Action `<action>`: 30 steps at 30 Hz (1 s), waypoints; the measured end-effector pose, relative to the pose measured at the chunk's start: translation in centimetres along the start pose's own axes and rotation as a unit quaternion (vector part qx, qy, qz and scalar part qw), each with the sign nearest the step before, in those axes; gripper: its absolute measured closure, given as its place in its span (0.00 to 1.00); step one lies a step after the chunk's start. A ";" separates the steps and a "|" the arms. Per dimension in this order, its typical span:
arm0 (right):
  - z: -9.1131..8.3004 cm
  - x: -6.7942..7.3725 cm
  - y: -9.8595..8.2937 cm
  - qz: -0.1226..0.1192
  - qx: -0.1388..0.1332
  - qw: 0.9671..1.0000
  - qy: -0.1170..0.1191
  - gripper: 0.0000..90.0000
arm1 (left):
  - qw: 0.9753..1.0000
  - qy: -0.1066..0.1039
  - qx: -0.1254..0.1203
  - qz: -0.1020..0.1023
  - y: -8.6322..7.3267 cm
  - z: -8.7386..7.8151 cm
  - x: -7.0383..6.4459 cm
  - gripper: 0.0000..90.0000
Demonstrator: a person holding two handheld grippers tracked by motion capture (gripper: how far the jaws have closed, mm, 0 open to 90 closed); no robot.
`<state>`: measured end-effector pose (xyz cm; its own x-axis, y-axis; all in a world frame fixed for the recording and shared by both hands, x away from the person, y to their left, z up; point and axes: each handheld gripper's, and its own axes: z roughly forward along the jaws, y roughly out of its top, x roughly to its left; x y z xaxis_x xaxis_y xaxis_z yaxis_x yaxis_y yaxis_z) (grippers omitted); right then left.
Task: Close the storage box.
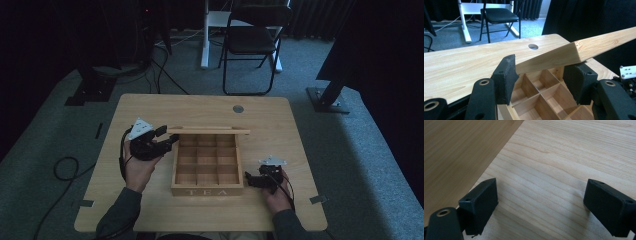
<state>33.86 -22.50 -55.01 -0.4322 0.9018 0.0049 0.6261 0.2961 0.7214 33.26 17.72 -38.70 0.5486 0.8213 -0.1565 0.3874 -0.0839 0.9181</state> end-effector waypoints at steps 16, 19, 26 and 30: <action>0.0 0.0 0.0 0.000 -0.002 1.000 -0.001 0.13 | 1.000 -0.001 0.008 -0.003 -1.5 -0.5 -0.5 0.49; 0.0 0.0 0.0 -0.001 -0.002 1.000 -0.001 0.13 | 1.000 -0.002 0.009 -0.003 -1.7 -0.5 -0.6 0.49; 0.0 0.0 0.0 0.000 -0.002 1.000 -0.001 0.13 | 1.000 -0.004 0.012 -0.006 -2.4 -0.6 -0.8 0.49; 0.0 0.1 0.0 0.000 -0.001 1.000 0.000 0.13 | 1.000 -0.004 0.016 -0.008 -2.7 -0.6 -0.9 0.49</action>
<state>33.83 -22.37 -55.03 -0.4328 0.9015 0.0053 0.6242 0.2954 0.7233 31.25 17.59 -40.84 0.5486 0.8178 -0.1739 0.4189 -0.0888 0.9037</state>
